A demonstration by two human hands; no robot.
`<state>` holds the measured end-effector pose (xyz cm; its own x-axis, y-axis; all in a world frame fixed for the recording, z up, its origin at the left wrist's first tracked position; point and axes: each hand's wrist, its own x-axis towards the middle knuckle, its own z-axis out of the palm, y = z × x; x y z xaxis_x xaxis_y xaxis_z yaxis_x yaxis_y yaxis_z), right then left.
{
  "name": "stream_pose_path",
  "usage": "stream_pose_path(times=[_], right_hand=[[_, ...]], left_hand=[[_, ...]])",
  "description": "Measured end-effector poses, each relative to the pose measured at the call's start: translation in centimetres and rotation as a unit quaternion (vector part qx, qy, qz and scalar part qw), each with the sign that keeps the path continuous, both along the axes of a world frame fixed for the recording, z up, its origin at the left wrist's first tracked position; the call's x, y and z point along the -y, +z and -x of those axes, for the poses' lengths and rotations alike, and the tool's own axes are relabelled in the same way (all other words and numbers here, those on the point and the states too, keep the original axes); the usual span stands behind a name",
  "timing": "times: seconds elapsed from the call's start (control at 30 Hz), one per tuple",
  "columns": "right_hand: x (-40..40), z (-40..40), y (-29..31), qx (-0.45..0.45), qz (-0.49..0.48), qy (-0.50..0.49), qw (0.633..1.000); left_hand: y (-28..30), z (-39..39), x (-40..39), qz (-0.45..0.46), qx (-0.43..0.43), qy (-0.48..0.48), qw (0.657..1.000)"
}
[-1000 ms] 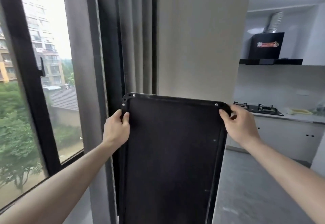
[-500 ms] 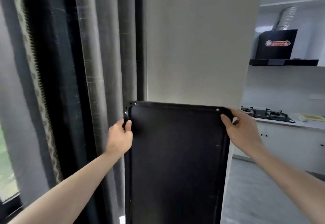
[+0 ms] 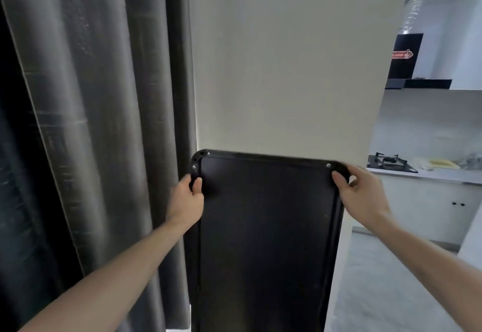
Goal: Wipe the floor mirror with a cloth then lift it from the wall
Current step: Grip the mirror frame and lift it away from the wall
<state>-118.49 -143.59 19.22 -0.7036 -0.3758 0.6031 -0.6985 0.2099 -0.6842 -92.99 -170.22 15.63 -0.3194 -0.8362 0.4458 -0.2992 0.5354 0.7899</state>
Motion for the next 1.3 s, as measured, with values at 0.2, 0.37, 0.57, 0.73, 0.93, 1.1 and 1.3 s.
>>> stream_pose_path(times=[0.2,0.37,0.57,0.73,0.93,1.1,1.3], right_hand=[[2.7,3.3,-0.2,-0.003,-0.008,-0.011,1.000],[4.0,5.4,-0.3,0.000,-0.008,0.008,1.000],[4.2,7.4,-0.9,0.016,0.038,-0.010,0.999],[4.5,9.1,-2.0,-0.016,0.050,-0.001,0.999],[4.8,10.9,-4.6,-0.027,0.028,0.039,0.998],[5.4,11.4,-5.5,-0.025,0.011,0.070,0.997],[5.0,12.1,-5.6,-0.054,-0.002,0.106,0.993]], left_hand=[[-0.4,4.0,3.2,-0.019,0.022,-0.002,1.000],[-0.6,6.5,5.0,-0.010,0.015,0.019,1.000],[-0.9,9.1,6.0,0.008,0.019,0.013,1.000],[-1.1,10.9,6.8,0.005,0.034,0.020,0.999],[-0.8,12.2,7.4,0.008,0.084,0.049,0.995],[0.3,13.3,7.2,-0.004,0.128,0.053,0.990],[0.1,13.4,6.1,-0.005,0.162,0.052,0.985]])
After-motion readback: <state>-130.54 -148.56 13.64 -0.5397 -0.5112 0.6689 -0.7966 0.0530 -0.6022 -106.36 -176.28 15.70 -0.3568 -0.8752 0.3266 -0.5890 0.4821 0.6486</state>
